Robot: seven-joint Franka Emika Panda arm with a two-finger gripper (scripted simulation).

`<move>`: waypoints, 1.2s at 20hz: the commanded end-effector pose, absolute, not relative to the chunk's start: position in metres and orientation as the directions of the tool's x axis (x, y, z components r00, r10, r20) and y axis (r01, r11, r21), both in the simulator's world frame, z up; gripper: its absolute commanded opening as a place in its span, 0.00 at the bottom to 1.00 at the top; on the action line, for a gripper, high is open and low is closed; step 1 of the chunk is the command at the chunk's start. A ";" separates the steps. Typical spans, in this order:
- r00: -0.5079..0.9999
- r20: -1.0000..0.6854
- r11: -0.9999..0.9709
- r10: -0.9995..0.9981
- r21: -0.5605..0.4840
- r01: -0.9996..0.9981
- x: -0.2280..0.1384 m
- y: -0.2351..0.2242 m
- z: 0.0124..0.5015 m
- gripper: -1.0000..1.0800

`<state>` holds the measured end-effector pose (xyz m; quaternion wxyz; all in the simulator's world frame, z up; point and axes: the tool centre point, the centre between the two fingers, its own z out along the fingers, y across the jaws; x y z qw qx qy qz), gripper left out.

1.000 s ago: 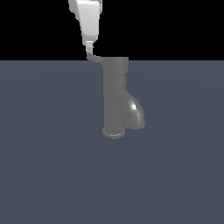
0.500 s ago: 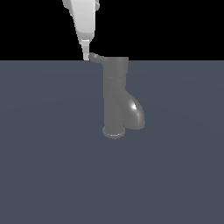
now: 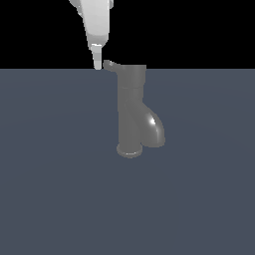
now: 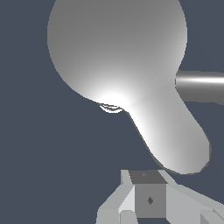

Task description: Turn on the faucet by rotating a designated handle.

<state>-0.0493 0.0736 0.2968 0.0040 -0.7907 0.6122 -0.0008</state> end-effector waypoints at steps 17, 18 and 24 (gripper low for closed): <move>0.254 -0.001 -0.254 -0.967 0.000 -0.967 -0.088 0.034 0.297 0.00; 0.251 -0.001 -0.251 -0.968 0.000 -0.968 -0.088 0.027 0.297 0.00; 0.236 0.000 -0.236 -0.972 0.000 -0.972 -0.090 -0.014 0.297 0.00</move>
